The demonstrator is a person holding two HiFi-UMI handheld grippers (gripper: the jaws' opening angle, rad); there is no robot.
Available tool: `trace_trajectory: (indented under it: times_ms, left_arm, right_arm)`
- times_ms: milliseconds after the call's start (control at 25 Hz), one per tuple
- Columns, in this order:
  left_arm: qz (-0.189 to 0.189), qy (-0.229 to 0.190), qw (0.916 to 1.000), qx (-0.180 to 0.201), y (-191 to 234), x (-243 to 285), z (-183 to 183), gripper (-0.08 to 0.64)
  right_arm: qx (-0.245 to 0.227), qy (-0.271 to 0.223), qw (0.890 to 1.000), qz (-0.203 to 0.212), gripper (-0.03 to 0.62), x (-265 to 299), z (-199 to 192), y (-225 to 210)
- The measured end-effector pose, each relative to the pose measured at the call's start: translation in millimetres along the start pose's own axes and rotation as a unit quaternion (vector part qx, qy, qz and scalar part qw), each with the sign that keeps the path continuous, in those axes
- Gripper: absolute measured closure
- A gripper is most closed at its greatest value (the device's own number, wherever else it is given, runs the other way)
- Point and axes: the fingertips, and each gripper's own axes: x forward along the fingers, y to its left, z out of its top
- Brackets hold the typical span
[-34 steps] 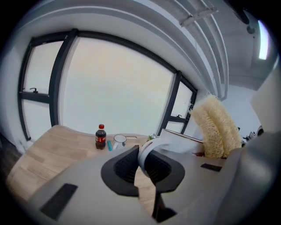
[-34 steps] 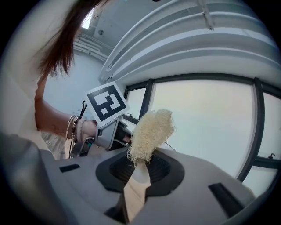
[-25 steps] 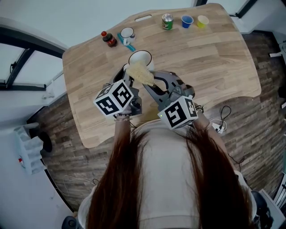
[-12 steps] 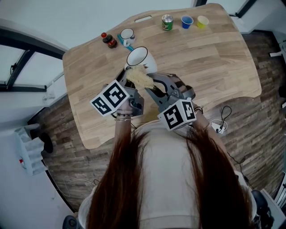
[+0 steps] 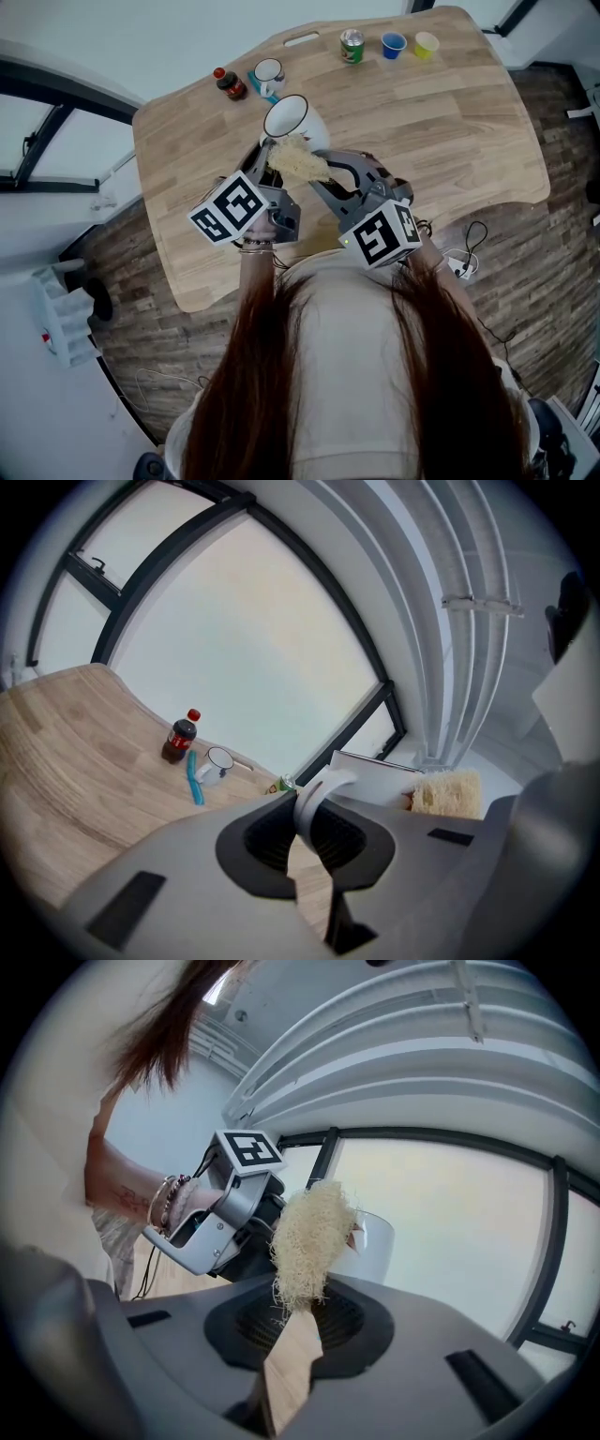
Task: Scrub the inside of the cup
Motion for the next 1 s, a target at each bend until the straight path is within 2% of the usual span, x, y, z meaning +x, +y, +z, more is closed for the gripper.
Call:
trace_trajectory:
  times_ms: [240,480,720,1000]
  left_arm:
    - [-0.026,-0.011,0.9996,0.0,-7.7,-3.1,3.3,0.535]
    - [-0.047,-0.017,0.9988,0.005,-12.3,-7.9,4.9,0.535]
    - [-0.081,-0.022,0.9959,0.033,-25.4,-11.3,10.1,0.535]
    - [-0.13,-0.022,0.9887,0.073,-38.4,-18.9,14.6,0.535]
  right_arm:
    - [0.069,-0.036,0.997,0.015,0.518,-7.8,9.2,-7.0]
    - [0.146,-0.078,0.986,0.034,0.518,-14.6,18.2,-12.9]
    - [0.228,-0.113,0.964,0.074,0.518,-26.6,26.7,-19.3]
    - [0.302,-0.149,0.929,0.153,0.518,-40.0,35.6,-18.8]
